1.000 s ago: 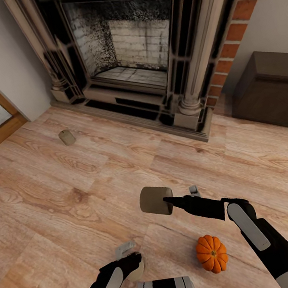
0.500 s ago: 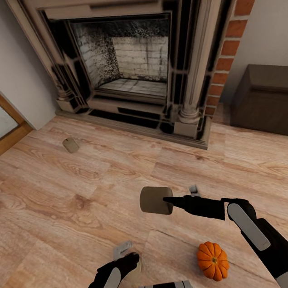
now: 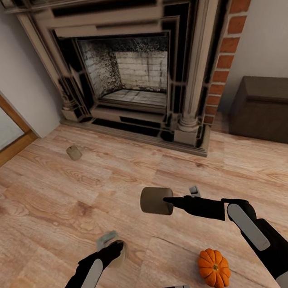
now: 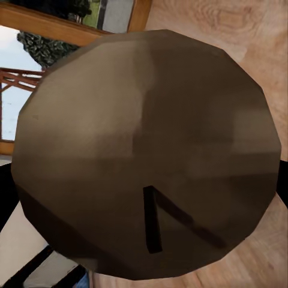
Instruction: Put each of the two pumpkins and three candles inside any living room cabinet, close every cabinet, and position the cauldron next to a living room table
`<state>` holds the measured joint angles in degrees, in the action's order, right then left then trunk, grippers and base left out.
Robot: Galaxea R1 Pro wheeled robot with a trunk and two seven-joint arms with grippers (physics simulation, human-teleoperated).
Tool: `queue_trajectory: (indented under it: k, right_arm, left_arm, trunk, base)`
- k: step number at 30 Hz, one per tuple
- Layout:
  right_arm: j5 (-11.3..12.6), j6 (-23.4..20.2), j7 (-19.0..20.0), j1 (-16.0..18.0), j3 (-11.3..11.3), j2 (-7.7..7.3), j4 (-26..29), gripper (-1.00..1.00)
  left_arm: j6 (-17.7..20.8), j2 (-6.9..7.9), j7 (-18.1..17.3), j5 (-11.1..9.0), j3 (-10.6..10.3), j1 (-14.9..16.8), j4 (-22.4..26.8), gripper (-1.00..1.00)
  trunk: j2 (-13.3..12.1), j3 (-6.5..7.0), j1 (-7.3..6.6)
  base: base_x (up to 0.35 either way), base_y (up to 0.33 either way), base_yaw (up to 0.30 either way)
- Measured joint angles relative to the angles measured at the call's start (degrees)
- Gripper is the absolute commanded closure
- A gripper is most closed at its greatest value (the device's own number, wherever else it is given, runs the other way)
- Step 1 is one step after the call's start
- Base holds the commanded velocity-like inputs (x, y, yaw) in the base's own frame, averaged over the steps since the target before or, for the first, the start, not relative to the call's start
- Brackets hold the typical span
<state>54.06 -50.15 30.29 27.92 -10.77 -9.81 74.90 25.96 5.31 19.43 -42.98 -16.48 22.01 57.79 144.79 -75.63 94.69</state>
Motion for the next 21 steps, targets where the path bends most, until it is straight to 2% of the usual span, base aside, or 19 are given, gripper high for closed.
queue_trajectory:
  k: [1, 2, 3, 5, 8, 12, 14, 15, 16, 17, 21]
  right_arm:
    - [0.05, 0.01, 0.01, 0.00, 0.00, 0.00, -0.18, 1.00]
    - [-0.03, 0.00, -0.01, 0.00, 0.00, 0.03, -0.45, 1.00]
    - [-0.06, 0.00, -0.03, 0.00, 0.00, 0.04, -0.50, 1.00]
    - [0.03, 0.00, -0.06, 0.00, 0.00, 0.02, -0.53, 1.00]
    - [0.05, 0.01, 0.00, 0.00, 0.00, 0.01, -0.56, 1.00]
    - [0.11, 0.02, 0.02, 0.00, 0.00, 0.00, -0.62, 1.00]
    - [0.11, 0.02, 0.00, 0.00, 0.00, 0.00, -0.63, 1.00]
    - [0.04, 0.04, -0.13, 0.00, 0.06, 0.00, -1.16, 1.00]
    - [-0.19, 0.11, -0.20, 0.00, 0.07, -0.02, -1.28, 1.00]
    - [0.13, 0.07, -0.24, 0.00, 0.08, -0.01, -1.32, 1.00]
    - [0.11, 0.83, -0.30, 0.00, 0.02, -0.02, -1.41, 1.00]
  left_arm:
    - [1.15, 0.55, -0.01, -0.34, 0.40, -0.03, 0.85, 1.00]
    - [4.48, 1.49, 0.00, -1.31, 1.84, -0.16, 3.29, 1.00]
    - [5.60, 1.72, 0.04, -1.49, 2.69, -0.35, 4.55, 1.00]
    - [6.21, 1.97, 0.06, -1.83, 3.36, -0.53, 5.69, 1.00]
    - [7.37, 3.15, 0.08, -1.90, 3.74, -0.57, 7.18, 1.00]
    - [10.41, 4.88, 0.10, -3.66, 5.47, -0.58, 9.64, 1.00]
    - [11.80, 5.30, 0.14, -4.40, 6.42, -0.56, 10.29, 1.00]
    - [13.42, 5.69, 0.19, -4.94, 8.80, -0.56, 10.76, 1.00]
    - [13.96, 5.75, 0.17, -4.27, 9.37, -0.59, 10.78, 1.00]
    - [13.87, 5.75, 0.15, -5.25, 9.63, -0.59, 10.83, 1.00]
    - [14.17, 5.79, 0.16, -5.10, 10.04, -0.59, 10.86, 1.00]
  trunk:
    - [-0.01, 0.22, -0.02]
    - [-0.03, 0.45, -0.05]
    - [-0.04, 0.66, -0.08]
    - [-0.07, 1.11, -0.13]
    - [-0.11, 1.77, -0.21]
    - [-0.16, 2.66, -0.31]
    - [-0.19, 3.10, -0.36]
    - [-0.20, 3.33, -0.39]
    - [-0.22, 3.54, -0.41]
    - [-0.23, 3.77, -0.44]
    - [-0.28, 4.65, -0.54]
  base:
    - [0.000, 0.000, 0.000]
    - [0.000, 0.000, 0.000]
    - [0.000, 0.000, 0.000]
    - [0.000, 0.000, 0.000]
    - [0.000, 0.000, 0.000]
    - [0.000, 0.000, 0.000]
    - [0.000, 0.000, 0.000]
    - [0.000, 0.000, 0.000]
    - [0.000, 0.000, 0.000]
    - [0.000, 0.000, 0.000]
    - [0.000, 0.000, 0.000]
